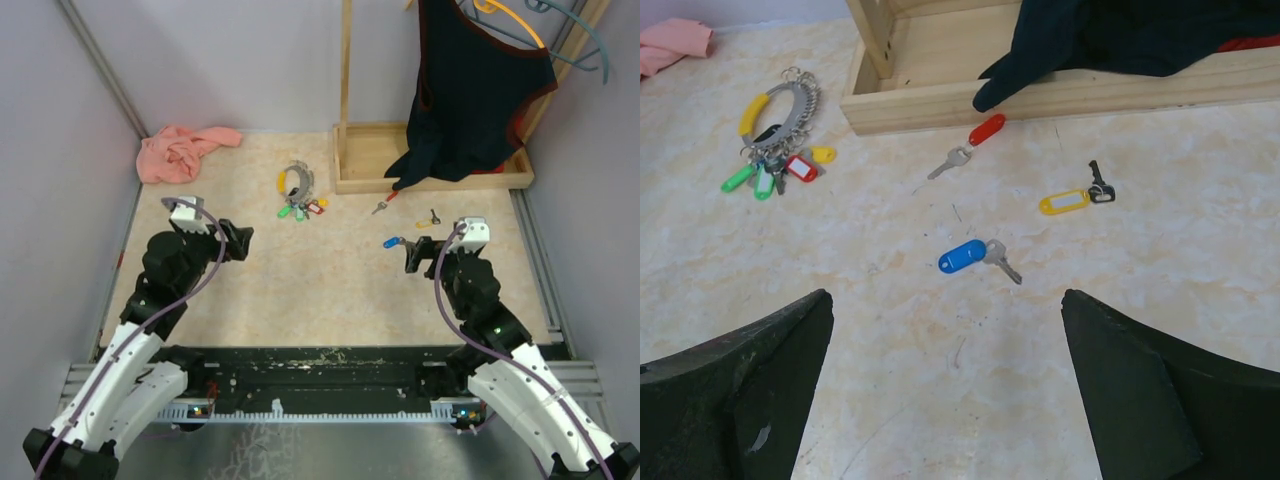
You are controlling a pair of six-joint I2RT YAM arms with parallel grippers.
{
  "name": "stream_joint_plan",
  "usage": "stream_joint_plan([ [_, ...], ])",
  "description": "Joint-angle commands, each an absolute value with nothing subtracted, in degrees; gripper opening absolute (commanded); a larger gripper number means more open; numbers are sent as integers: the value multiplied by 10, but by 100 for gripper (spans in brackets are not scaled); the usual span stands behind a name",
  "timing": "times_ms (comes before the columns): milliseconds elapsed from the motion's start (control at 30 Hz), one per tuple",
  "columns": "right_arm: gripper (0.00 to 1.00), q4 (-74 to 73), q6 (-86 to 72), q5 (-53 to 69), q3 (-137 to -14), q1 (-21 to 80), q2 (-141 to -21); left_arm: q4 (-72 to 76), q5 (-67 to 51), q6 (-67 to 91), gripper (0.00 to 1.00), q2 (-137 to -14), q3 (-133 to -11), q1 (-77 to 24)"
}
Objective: Put the keys on the keyring
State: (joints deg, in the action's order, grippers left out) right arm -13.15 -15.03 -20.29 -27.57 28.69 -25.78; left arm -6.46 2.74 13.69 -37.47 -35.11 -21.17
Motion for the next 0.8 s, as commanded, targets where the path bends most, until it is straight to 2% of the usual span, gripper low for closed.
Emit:
stream_joint_plan([
  [0, 96, -100, -150, -192, -269, 283, -255, -66, 10, 142, 99, -404, -368, -211],
  [167, 96, -88, -149, -164, -260, 283, -257, -58, -8, 168, 99, -488, -395, -209],
  [333, 96, -68, -147, -137, -252, 283, -260, 37, -34, 204, 100, -607, -408, -201],
  [533, 96, -42, -155, -82, -236, 283, -269, 178, -83, 255, 93, -777, -433, -167],
  [767, 96, -25, -148, -48, -228, 283, -276, 314, -179, 348, 87, -996, -528, -112],
])
